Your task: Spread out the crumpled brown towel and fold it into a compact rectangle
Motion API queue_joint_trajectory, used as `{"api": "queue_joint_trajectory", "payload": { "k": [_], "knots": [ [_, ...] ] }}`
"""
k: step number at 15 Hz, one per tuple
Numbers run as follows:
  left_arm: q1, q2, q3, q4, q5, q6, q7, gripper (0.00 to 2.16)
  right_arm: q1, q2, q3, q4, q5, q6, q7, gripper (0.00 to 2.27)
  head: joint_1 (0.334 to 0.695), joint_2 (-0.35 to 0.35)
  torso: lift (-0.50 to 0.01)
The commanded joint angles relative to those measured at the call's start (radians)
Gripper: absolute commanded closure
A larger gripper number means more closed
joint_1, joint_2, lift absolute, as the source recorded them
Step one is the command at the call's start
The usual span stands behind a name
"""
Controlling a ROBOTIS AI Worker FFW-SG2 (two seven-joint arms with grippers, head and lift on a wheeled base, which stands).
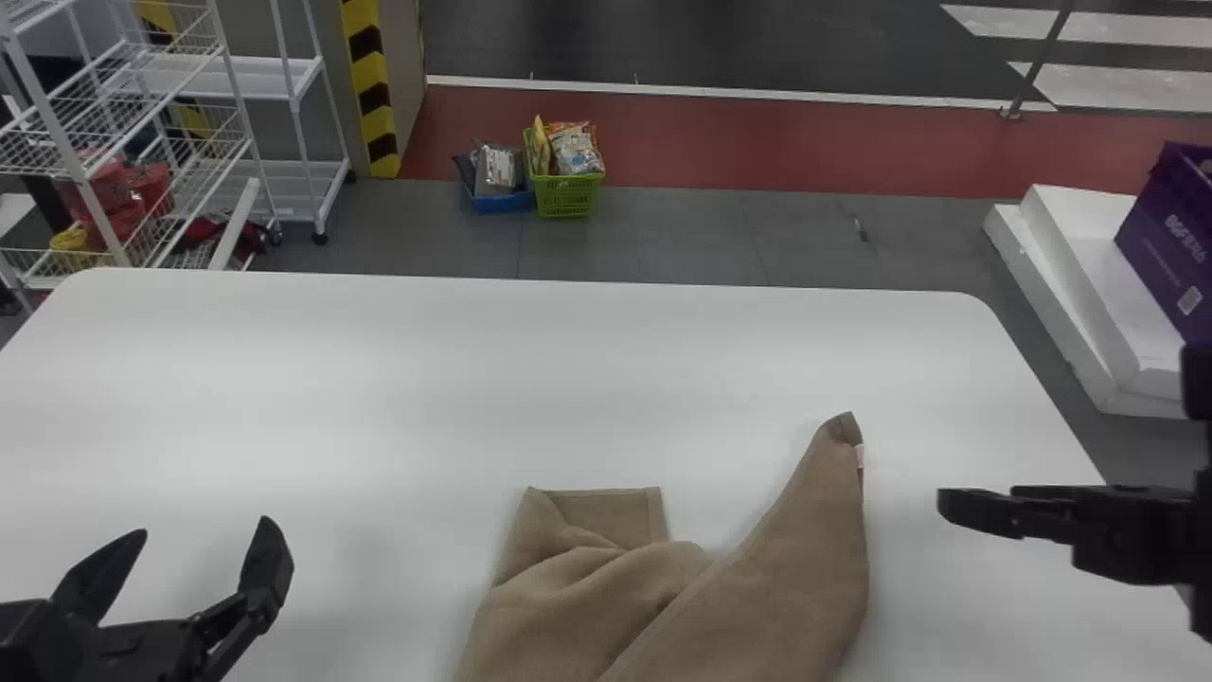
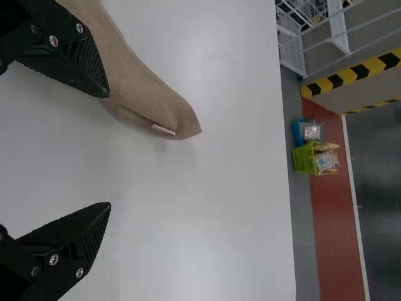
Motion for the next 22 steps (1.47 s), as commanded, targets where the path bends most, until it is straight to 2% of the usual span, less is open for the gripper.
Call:
{"api": "queue_joint_trajectory", "payload": {
  "k": [1, 6, 9, 13, 16, 17, 18, 22],
  "knots": [
    [-0.003, -0.004, 0.003, 0.011, -0.004, 0.0, 0.0, 0.09, -0.093, 0.026, 0.062, 0.115, 0.007, 0.041, -0.021, 0.29, 0.695, -0.069, -0.127],
    [-0.003, -0.004, 0.012, 0.018, -0.001, 0.0, 0.002, 0.09, -0.212, 0.06, 0.138, 0.23, 0.013, 0.103, -0.061, 0.32, 0.695, 0.005, -0.127],
    [0.0, -0.004, 0.014, 0.018, 0.001, -0.006, 0.0, 0.09, -0.254, 0.057, 0.174, 0.273, 0.053, 0.169, -0.054, 0.59, 0.695, 0.031, -0.127],
    [0.0, -0.004, 0.014, 0.018, 0.002, -0.006, 0.002, 0.09, -0.263, 0.049, 0.202, 0.296, 0.111, 0.169, -0.031, 0.6, 0.695, 0.038, -0.127],
    [0.0, -0.004, 0.014, 0.02, 0.004, -0.006, 0.002, 0.09, -0.269, 0.045, 0.205, 0.305, 0.128, 0.169, -0.025, 0.71, 0.695, 0.033, -0.127],
    [0.0, -0.004, 0.014, 0.02, 0.004, -0.006, 0.0, 0.09, -0.271, 0.043, 0.208, 0.31, 0.14, 0.169, -0.017, 0.83, 0.695, 0.032, -0.127],
    [0.0, -0.004, 0.014, 0.02, 0.005, -0.006, 0.0, 0.09, -0.274, 0.043, 0.216, 0.318, 0.151, 0.169, -0.009, 1.17, 0.695, 0.03, -0.127],
    [0.0, -0.004, 0.014, 0.021, 0.009, -0.009, 0.002, 0.09, -0.261, 0.035, 0.21, 0.318, 0.171, 0.169, 0.034, 1.32, 0.695, 0.026, -0.127]
  ]
}}
